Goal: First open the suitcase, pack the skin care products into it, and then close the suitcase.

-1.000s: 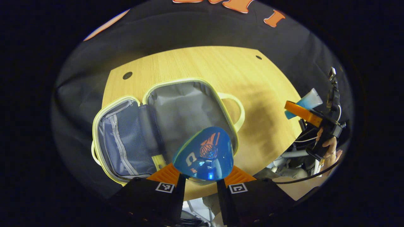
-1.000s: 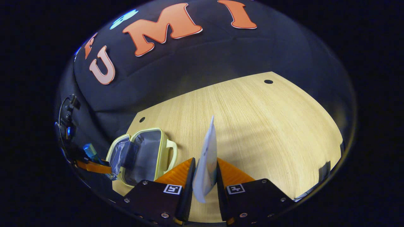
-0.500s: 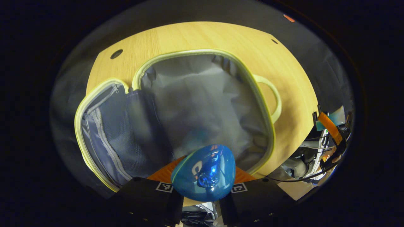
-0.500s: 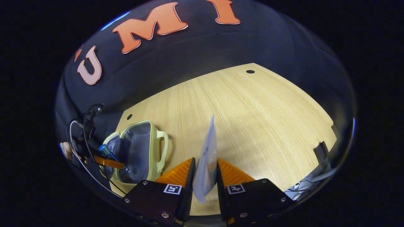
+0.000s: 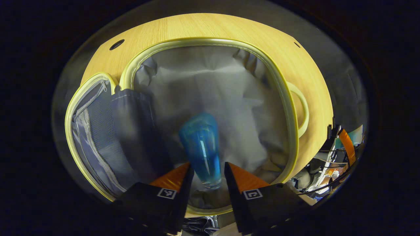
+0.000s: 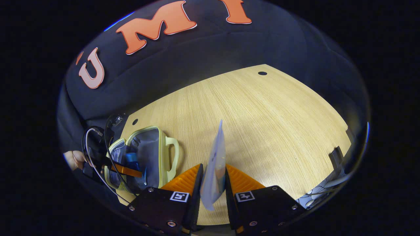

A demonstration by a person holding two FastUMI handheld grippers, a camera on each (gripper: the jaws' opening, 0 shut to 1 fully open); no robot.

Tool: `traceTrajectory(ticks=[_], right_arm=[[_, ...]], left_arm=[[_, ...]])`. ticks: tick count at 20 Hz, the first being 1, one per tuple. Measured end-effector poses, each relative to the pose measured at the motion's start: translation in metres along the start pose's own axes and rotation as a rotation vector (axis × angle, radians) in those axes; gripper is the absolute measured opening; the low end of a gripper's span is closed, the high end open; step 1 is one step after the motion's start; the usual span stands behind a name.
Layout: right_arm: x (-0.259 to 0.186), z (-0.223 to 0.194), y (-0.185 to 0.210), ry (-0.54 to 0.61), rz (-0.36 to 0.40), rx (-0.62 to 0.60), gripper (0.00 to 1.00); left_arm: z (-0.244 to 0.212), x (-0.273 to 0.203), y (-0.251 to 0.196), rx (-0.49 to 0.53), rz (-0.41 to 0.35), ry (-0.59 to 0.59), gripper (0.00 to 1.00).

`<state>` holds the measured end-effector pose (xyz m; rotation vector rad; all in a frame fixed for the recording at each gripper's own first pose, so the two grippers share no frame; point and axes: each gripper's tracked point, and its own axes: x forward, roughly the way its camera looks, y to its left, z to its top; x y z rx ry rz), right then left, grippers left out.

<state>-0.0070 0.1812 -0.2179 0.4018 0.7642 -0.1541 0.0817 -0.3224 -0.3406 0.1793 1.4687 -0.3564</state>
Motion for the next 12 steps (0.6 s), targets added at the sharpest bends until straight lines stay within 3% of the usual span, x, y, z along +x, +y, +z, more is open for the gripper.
traceTrajectory(ticks=[4, 8, 12], right_arm=[[-0.001, 0.006, 0.001, -0.002, 0.01, -0.027, 0.37], [-0.005, 0.034, 0.019, -0.008, 0.052, -0.119, 0.37], [-0.009, 0.06, 0.074, 0.033, 0.167, -0.239, 0.37]], left_arm=[[0.006, -0.014, -0.015, 0.052, -0.003, -0.061, 0.99], [0.003, -0.049, -0.023, 0.115, 0.002, -0.188, 0.98], [-0.025, -0.089, -0.026, 0.07, -0.044, -0.307, 0.98]])
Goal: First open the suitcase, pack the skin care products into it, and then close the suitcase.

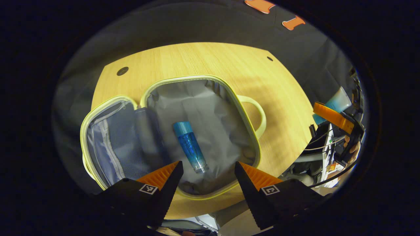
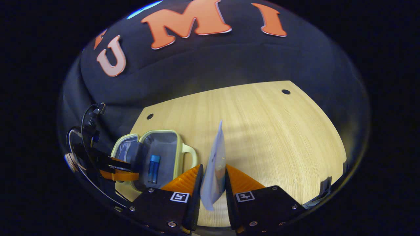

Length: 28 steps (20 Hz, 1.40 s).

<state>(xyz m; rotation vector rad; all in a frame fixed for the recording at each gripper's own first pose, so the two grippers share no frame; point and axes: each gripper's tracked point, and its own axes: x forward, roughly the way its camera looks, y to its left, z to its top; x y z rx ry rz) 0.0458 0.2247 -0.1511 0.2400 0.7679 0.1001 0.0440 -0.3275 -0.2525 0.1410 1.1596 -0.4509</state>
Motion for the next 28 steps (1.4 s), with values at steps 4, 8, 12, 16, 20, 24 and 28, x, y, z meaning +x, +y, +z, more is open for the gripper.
traceTrajectory(ticks=[4, 8, 12, 16, 20, 24, 28], right_arm=[[0.01, 0.014, 0.067, 0.097, 0.143, -0.14, 0.37], [0.051, -0.002, 0.123, 0.31, 0.269, -0.176, 0.37], [0.092, -0.029, 0.141, 0.438, 0.232, -0.255, 0.37], [0.119, -0.056, 0.154, 0.539, 0.203, -0.218, 0.37], [0.141, -0.067, 0.144, 0.567, 0.133, -0.219, 0.37], [0.154, -0.072, 0.134, 0.571, 0.094, -0.202, 0.37], [0.16, -0.073, 0.138, 0.564, 0.093, -0.179, 0.38]], left_arm=[[-0.035, -0.043, 0.015, -0.149, -0.02, -0.107, 0.98], [-0.073, -0.08, 0.05, -0.282, 0.039, -0.205, 0.98], [-0.122, -0.112, 0.071, -0.411, 0.103, -0.251, 0.98], [-0.174, -0.154, 0.09, -0.526, 0.133, -0.26, 0.98], [-0.217, -0.183, 0.097, -0.594, 0.158, -0.261, 1.0], [-0.235, -0.199, 0.093, -0.628, 0.162, -0.257, 0.98], [-0.241, -0.205, 0.087, -0.626, 0.165, -0.249, 0.98]])
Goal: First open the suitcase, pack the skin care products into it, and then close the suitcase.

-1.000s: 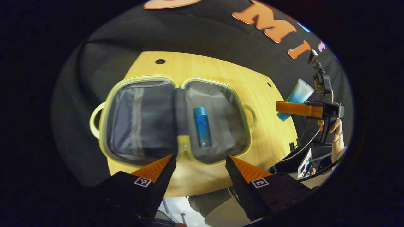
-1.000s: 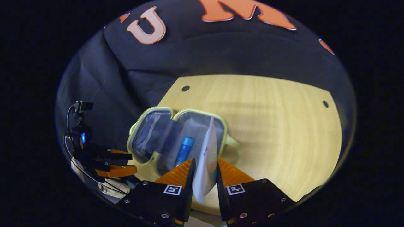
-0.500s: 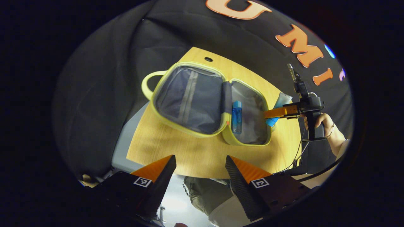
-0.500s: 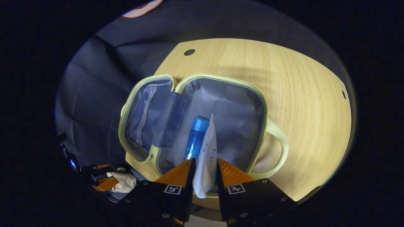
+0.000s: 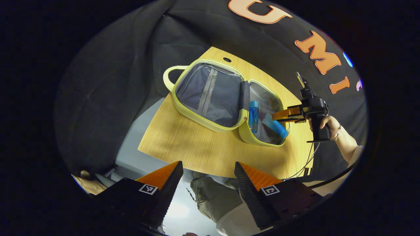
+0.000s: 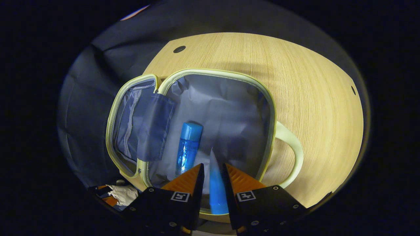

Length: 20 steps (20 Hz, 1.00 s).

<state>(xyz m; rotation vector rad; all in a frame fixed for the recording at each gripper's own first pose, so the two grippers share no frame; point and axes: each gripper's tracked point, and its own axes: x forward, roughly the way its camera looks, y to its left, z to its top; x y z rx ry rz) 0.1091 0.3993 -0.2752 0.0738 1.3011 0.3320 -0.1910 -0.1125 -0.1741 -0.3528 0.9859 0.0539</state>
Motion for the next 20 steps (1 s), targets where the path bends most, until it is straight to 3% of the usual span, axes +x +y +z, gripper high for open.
traceTrajectory(ticks=[4, 5, 6, 7, 9, 13, 16, 20], right_arm=[[-0.001, 0.0, 0.001, -0.021, 0.008, 0.002, 0.36], [-0.005, 0.002, 0.001, -0.032, 0.005, -0.002, 0.56], [-0.004, 0.001, 0.0, -0.037, 0.001, -0.006, 0.56], [-0.008, 0.001, 0.0, -0.043, 0.001, -0.01, 0.83], [-0.012, 0.001, 0.0, -0.058, 0.005, -0.018, 0.95], [-0.027, 0.005, 0.011, -0.121, 0.047, -0.038, 0.96], [-0.04, 0.009, 0.02, -0.195, 0.085, -0.072, 0.96], [-0.056, 0.003, 0.025, -0.251, 0.104, -0.084, 0.96]], left_arm=[[0.001, 0.001, -0.002, -0.002, -0.007, 0.003, 0.98], [0.002, 0.003, -0.001, -0.002, -0.005, 0.002, 0.98], [0.003, 0.005, 0.0, -0.006, -0.004, 0.001, 0.98], [0.005, 0.007, 0.001, -0.015, -0.005, -0.001, 0.98], [0.01, 0.008, 0.006, -0.032, -0.006, -0.006, 0.98], [0.042, 0.019, 0.037, -0.079, 0.015, -0.075, 0.98], [0.097, 0.03, 0.074, -0.147, 0.009, -0.18, 0.98], [0.188, 0.053, 0.117, -0.194, -0.055, -0.388, 0.98]])
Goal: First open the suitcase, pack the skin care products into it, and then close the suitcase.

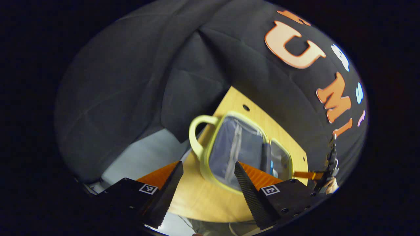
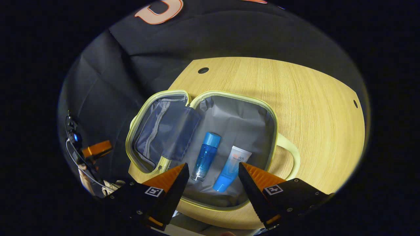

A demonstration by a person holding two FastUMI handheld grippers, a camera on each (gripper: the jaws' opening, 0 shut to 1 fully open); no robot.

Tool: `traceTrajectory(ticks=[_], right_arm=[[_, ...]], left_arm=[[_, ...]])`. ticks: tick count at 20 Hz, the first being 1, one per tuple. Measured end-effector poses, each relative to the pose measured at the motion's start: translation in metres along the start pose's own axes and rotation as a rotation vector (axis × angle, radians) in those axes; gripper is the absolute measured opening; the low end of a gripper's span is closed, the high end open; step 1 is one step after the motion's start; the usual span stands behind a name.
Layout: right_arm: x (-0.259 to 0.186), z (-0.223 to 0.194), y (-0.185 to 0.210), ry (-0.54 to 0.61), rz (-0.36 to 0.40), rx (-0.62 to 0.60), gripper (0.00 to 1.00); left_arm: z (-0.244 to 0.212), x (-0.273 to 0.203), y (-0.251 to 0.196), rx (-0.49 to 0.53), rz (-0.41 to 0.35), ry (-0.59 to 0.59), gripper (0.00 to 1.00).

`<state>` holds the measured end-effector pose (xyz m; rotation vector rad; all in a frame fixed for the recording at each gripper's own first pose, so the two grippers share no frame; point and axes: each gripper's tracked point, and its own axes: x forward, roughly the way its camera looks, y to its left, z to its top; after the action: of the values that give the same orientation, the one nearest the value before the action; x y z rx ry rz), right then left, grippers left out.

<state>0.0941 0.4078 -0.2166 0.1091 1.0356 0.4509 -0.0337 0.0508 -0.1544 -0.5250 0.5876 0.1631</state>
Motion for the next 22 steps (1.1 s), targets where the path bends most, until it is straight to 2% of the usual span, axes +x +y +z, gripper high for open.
traceTrajectory(ticks=[1, 3, 4, 6, 9, 12, 14, 16, 18, 21, 22], right_arm=[[-0.004, 0.001, 0.001, -0.01, 0.01, 0.016, 0.96], [-0.011, 0.001, -0.004, -0.022, 0.005, 0.038, 0.96], [-0.013, 0.001, -0.008, -0.031, -0.005, 0.037, 0.96], [-0.017, 0.0, -0.023, -0.044, -0.046, 0.023, 0.96], [-0.023, -0.006, -0.037, -0.042, -0.073, 0.063, 0.96], [-0.022, -0.008, -0.039, -0.043, -0.04, 0.157, 0.96], [-0.021, -0.008, -0.047, -0.046, -0.05, 0.159, 0.96], [-0.02, -0.008, -0.048, -0.049, -0.054, 0.153, 0.96], [-0.021, -0.012, -0.045, -0.041, -0.034, 0.179, 0.96], [-0.021, -0.019, -0.053, -0.031, -0.035, 0.203, 0.96], [-0.022, -0.021, -0.057, -0.031, -0.045, 0.197, 0.96]], left_arm=[[0.011, 0.008, 0.006, -0.015, -0.016, -0.011, 0.96], [0.029, 0.028, 0.009, -0.054, -0.061, -0.015, 0.98], [0.037, 0.046, 0.013, -0.075, -0.071, -0.021, 0.96], [0.048, 0.076, 0.025, -0.118, -0.06, -0.043, 0.98], [0.042, 0.096, 0.024, -0.232, -0.13, -0.011, 0.98], [0.034, 0.115, 0.022, -0.326, -0.168, -0.004, 0.98], [0.032, 0.126, 0.019, -0.366, -0.186, 0.003, 0.95], [0.029, 0.131, 0.013, -0.397, -0.221, 0.016, 0.97], [0.026, 0.138, 0.011, -0.415, -0.226, 0.03, 0.95], [0.019, 0.146, 0.025, -0.393, -0.137, 0.043, 0.51], [0.014, 0.146, 0.028, -0.378, -0.119, 0.056, 0.5]])
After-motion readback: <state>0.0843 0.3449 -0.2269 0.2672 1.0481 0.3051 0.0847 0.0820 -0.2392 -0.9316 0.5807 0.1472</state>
